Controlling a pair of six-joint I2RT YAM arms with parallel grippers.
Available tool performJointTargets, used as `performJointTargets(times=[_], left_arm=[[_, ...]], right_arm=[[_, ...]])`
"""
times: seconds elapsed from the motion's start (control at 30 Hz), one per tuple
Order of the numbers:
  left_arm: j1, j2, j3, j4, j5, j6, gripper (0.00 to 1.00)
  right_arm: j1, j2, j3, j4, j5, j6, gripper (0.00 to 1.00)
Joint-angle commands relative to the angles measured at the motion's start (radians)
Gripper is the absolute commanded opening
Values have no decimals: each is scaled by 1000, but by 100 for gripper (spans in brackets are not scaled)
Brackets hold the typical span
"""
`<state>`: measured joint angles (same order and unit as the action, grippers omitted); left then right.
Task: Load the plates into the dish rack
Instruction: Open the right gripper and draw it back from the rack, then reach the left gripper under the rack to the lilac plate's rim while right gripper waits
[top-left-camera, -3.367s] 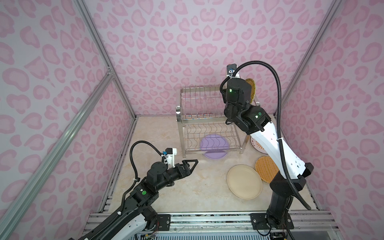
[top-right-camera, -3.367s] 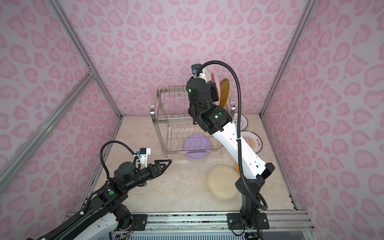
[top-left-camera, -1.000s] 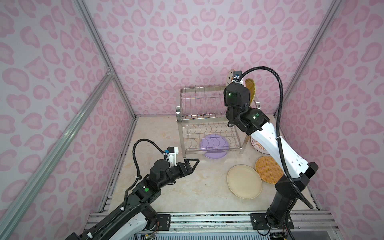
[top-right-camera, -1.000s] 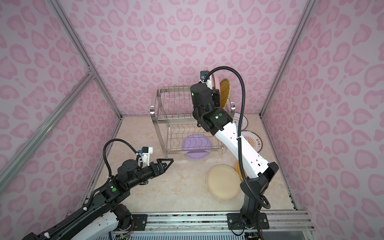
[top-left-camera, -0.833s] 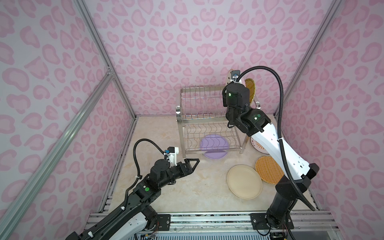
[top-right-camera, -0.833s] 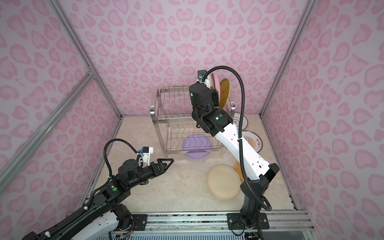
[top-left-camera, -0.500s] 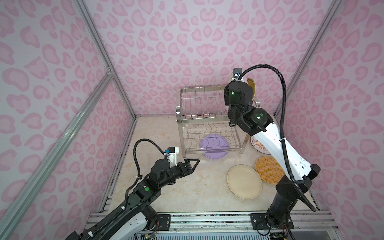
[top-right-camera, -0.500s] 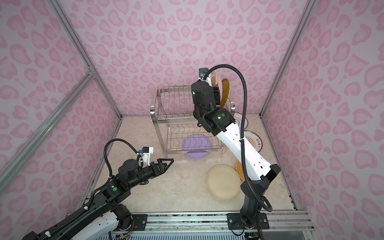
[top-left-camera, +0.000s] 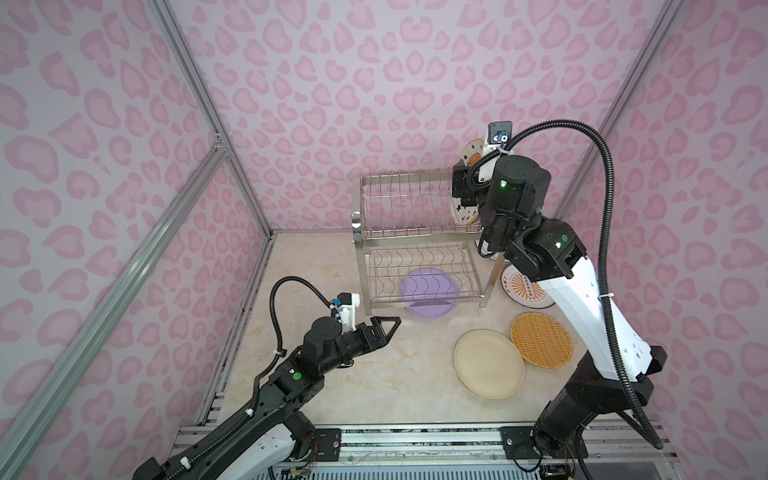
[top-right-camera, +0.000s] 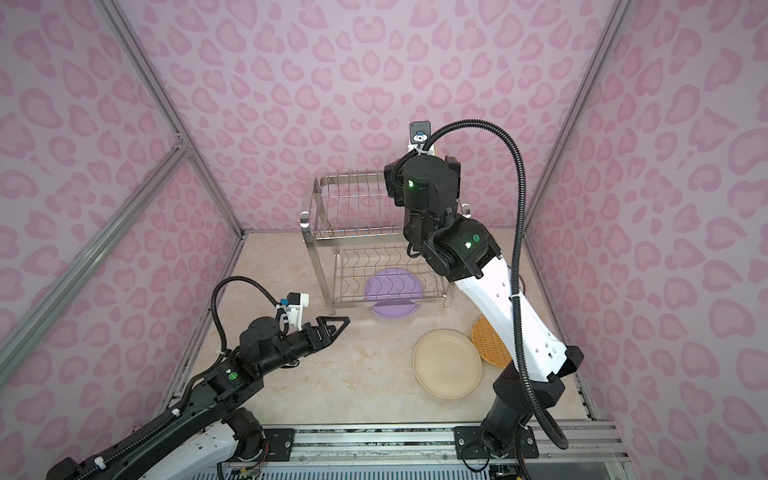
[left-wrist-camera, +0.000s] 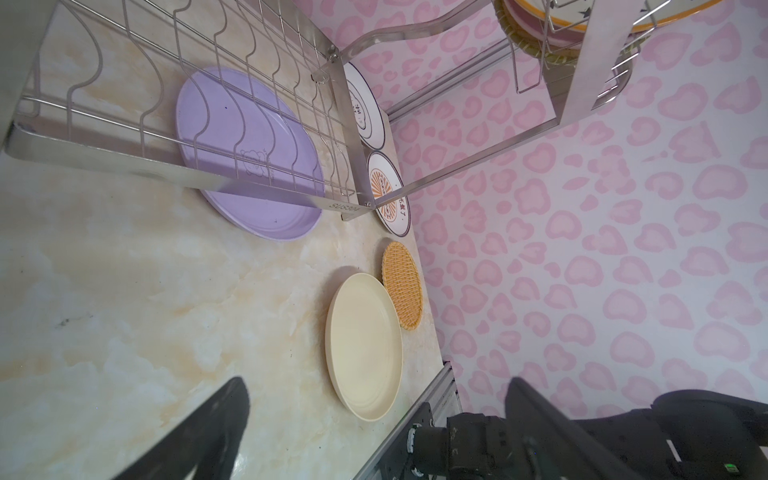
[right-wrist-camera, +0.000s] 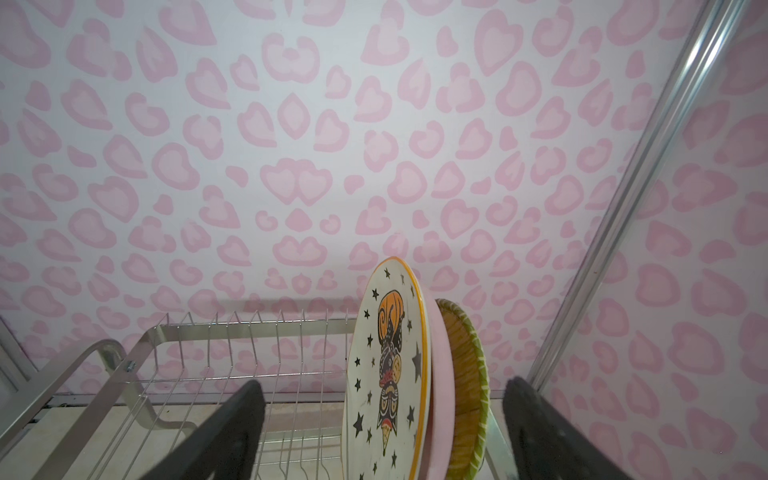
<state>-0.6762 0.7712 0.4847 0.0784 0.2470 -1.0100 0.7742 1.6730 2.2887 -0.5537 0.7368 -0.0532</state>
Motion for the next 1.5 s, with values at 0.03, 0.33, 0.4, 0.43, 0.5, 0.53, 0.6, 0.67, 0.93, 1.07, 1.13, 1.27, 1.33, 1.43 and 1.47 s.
performJointTargets(times=[0.03,0.33,0.4,0.43,0.5,0.53,0.6,0.67,0.93,1.07,1.13,1.27,1.33,1.43,1.47], left_arm=[[0,30,2,56,33,2,98],[-16,142,-47,217,64,-81,98],[-25,182,-56,256,64,-105,98],[-32,201,-58,267,56,-111,98],[-47,239,-56,282,48,-116,98],[-51,258,-55,296,45,-120,98],[-69,294,-53,314,32,-128,98],[-86,337,-50,342,17,-144,98],[-142,575,-16,486,-52,-224,98],[-144,657,14,525,-104,-236,96],[-143,681,26,519,-149,-245,96],[-144,770,52,537,-197,-287,96],[-143,838,78,577,-203,-316,94],[-143,931,119,638,-202,-341,89],[-144,953,130,645,-207,-345,88]], right_arm=[[-3,-55,-35,-36,-120,51,98],[-57,-393,-463,53,-337,210,99],[-85,-477,-562,73,-384,256,99],[-90,-522,-619,90,-388,268,99],[-103,-594,-709,99,-397,294,99],[-113,-627,-745,92,-403,306,99],[-139,-684,-822,81,-417,332,99],[-187,-736,-901,72,-462,367,99],[-482,-890,-1239,112,-854,538,99],[-606,-940,-1392,178,-1045,609,99],[-652,-974,-1471,237,-1125,650,99],[-678,-998,-1580,294,-1189,688,99],[-679,-1000,-1619,307,-1197,689,99],[-679,-1011,-1647,311,-1201,681,99],[-678,-1013,-1650,312,-1207,678,99]])
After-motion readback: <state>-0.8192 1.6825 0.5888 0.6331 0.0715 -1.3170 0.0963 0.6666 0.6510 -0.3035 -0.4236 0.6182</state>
